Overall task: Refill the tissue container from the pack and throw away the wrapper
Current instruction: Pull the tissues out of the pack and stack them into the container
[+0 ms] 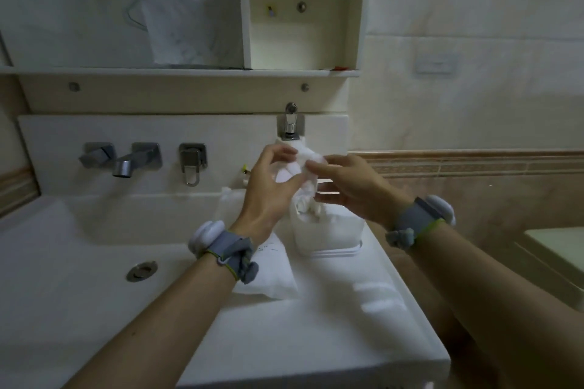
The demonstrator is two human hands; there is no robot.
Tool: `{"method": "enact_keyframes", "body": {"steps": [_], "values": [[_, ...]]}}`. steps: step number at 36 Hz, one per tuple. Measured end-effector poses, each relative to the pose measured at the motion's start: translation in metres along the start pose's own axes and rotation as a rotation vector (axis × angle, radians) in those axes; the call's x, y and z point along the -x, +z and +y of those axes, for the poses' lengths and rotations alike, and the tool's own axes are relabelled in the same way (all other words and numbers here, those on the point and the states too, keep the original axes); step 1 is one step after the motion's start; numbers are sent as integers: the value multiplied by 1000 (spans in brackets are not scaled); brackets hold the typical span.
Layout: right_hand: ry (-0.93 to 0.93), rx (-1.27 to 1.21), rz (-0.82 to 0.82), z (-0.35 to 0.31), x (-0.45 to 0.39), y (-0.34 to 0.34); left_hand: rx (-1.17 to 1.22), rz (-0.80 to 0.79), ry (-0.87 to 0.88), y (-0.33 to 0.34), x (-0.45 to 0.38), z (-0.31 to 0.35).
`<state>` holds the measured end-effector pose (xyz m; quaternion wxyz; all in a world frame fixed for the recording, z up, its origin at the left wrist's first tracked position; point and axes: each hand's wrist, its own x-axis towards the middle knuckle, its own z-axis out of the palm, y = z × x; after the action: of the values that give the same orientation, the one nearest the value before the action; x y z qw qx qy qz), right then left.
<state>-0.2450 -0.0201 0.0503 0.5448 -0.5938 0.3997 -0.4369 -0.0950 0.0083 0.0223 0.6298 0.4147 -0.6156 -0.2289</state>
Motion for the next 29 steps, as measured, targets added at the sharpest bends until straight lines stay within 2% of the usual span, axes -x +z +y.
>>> {"method": "enact_keyframes", "body": {"steps": [4,7,9,12,15,18,21,29], "values": [[-43,62,58,9,5,-5,56,-6,-85,0,4,-2],[-106,72,68,11,12,-6,313,12,-355,-1,5,5],[-132,98,72,11,16,-4,549,-81,-573,-3,4,10],[-173,219,76,13,17,-4,668,-258,-732,-9,8,14],[-254,427,146,16,16,-3,732,-213,-747,-8,10,11],[-423,729,233,22,15,-5,735,-162,-766,-7,11,10],[-554,937,239,25,14,-6,720,-142,-792,-7,10,8],[-568,1018,191,23,13,-3,710,-123,-847,-6,11,3]]}}
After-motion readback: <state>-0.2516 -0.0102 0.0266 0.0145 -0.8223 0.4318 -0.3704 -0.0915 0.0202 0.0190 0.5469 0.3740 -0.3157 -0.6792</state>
